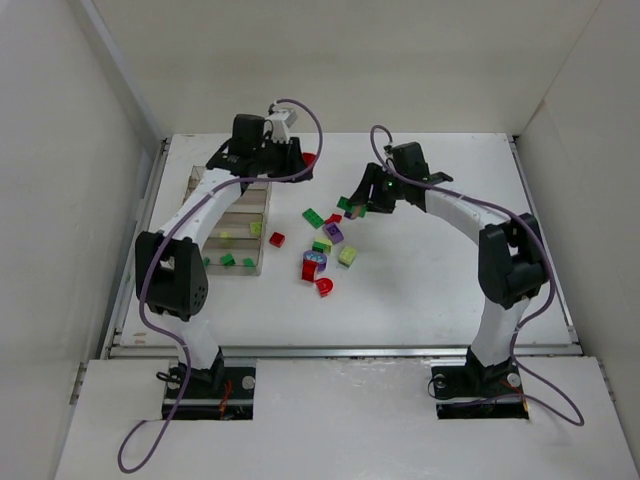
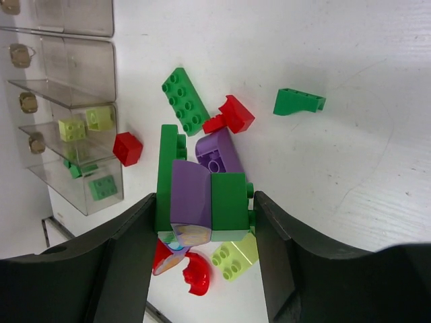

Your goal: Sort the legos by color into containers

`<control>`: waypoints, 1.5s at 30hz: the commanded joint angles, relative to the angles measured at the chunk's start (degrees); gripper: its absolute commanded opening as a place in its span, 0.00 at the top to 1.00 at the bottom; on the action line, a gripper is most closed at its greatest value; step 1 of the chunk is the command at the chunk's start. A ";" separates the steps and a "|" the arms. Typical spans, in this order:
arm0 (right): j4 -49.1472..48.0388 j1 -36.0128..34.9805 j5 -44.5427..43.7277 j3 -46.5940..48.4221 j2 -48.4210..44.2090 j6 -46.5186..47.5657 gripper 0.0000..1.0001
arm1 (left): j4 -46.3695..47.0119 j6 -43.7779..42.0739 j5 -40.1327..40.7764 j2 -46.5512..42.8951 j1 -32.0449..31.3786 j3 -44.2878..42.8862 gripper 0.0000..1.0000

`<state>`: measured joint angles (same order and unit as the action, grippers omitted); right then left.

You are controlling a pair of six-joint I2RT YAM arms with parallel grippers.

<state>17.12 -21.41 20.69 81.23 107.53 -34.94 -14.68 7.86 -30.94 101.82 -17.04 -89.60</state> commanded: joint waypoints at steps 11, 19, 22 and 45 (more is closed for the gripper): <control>1.33 -0.04 -0.03 7.45 -0.39 2.86 1.00 | 9.28 -39.60 19.78 -9.52 16.33 16.29 1.00; 2.56 -0.04 -0.03 7.90 0.14 3.39 1.00 | 19.86 -66.29 14.94 -11.47 16.86 26.41 0.99; 2.56 -0.04 -0.56 6.49 -1.52 3.39 1.00 | 19.08 -66.30 13.54 -9.98 16.86 25.45 0.89; 0.10 -0.04 1.28 3.50 -5.04 3.38 1.00 | 10.39 -51.46 7.40 -9.79 16.86 14.03 0.32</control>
<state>20.40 -21.41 20.34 84.58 105.95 -32.53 -3.57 -50.83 -19.25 94.83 -0.27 -70.06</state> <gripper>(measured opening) 0.599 0.673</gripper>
